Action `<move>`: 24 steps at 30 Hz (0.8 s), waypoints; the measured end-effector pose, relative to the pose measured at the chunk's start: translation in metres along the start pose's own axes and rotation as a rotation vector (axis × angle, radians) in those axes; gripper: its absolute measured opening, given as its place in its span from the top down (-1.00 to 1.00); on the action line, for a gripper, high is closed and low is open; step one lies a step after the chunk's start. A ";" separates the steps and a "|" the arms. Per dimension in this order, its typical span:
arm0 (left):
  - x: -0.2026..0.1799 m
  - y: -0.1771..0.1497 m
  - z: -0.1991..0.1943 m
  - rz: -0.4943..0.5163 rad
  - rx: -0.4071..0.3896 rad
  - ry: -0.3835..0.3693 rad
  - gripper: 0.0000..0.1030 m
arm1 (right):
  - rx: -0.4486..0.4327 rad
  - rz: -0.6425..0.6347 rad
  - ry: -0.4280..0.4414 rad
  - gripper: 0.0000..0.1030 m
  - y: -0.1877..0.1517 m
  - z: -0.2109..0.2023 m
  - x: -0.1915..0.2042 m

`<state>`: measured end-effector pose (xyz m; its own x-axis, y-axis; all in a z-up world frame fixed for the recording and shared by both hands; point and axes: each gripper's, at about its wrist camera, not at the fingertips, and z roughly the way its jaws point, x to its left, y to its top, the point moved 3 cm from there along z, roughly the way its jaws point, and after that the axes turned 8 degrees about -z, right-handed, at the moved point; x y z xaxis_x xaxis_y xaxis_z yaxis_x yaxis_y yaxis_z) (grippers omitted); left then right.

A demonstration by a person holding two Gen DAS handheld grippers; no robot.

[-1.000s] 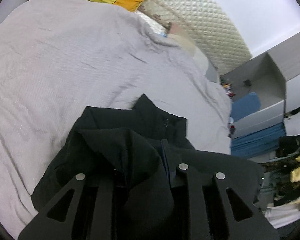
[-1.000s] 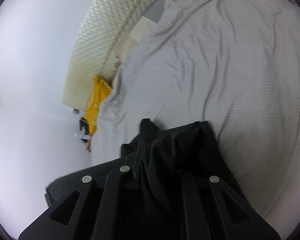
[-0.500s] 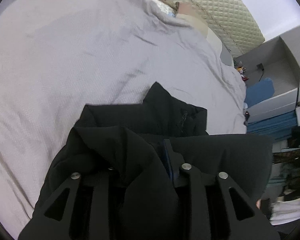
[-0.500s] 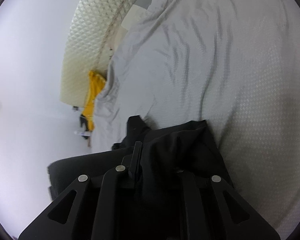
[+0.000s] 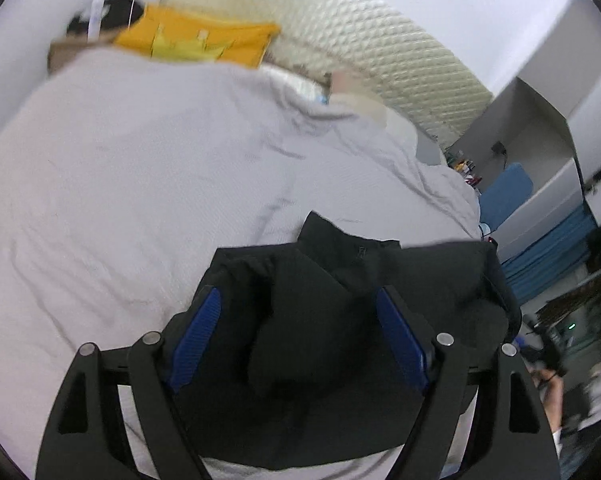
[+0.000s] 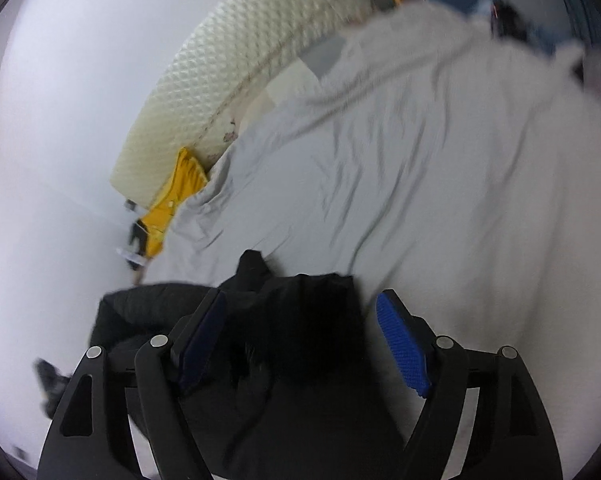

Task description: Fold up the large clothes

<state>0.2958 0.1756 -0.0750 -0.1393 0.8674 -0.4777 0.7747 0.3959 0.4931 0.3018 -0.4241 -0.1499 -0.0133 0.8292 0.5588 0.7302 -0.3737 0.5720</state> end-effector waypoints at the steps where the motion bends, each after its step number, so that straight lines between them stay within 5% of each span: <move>1: -0.004 -0.004 -0.004 0.018 -0.018 -0.003 -0.56 | -0.008 -0.030 -0.013 -0.50 -0.001 -0.006 0.007; 8: -0.054 -0.050 -0.017 0.215 -0.091 -0.006 -0.56 | -0.067 -0.262 -0.007 -0.50 -0.030 -0.027 0.091; 15: -0.087 -0.070 0.030 0.317 -0.075 0.088 -0.56 | -0.011 -0.400 0.024 -0.50 -0.069 0.019 0.156; 24: -0.099 -0.069 0.113 0.371 -0.055 0.223 -0.56 | -0.044 -0.523 -0.132 -0.63 -0.083 0.095 0.165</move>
<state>0.3257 0.0289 -0.1437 0.0079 0.9954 -0.0956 0.7644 0.0556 0.6423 0.3039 -0.2169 -0.1616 -0.2797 0.9533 0.1140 0.6198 0.0886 0.7798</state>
